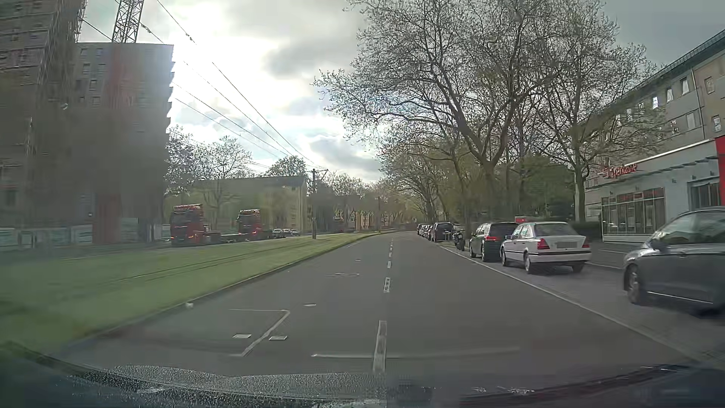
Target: Follow the waypoints while adhering to traffic rules and regulations
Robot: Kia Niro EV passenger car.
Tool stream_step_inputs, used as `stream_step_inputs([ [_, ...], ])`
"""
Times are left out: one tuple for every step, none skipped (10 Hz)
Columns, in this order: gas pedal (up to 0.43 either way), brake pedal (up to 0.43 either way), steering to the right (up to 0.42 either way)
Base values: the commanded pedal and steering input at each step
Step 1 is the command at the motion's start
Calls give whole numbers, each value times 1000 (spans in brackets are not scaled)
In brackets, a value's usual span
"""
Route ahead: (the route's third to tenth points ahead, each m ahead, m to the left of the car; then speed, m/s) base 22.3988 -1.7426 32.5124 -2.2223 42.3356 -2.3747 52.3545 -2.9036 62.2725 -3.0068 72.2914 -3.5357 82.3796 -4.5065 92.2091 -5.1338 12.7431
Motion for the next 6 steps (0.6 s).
stream_step_inputs([
  [118, 0, 0],
  [118, 0, 0],
  [118, 0, 0],
  [118, 0, 0],
  [118, 0, 0],
  [118, 0, 0],
])
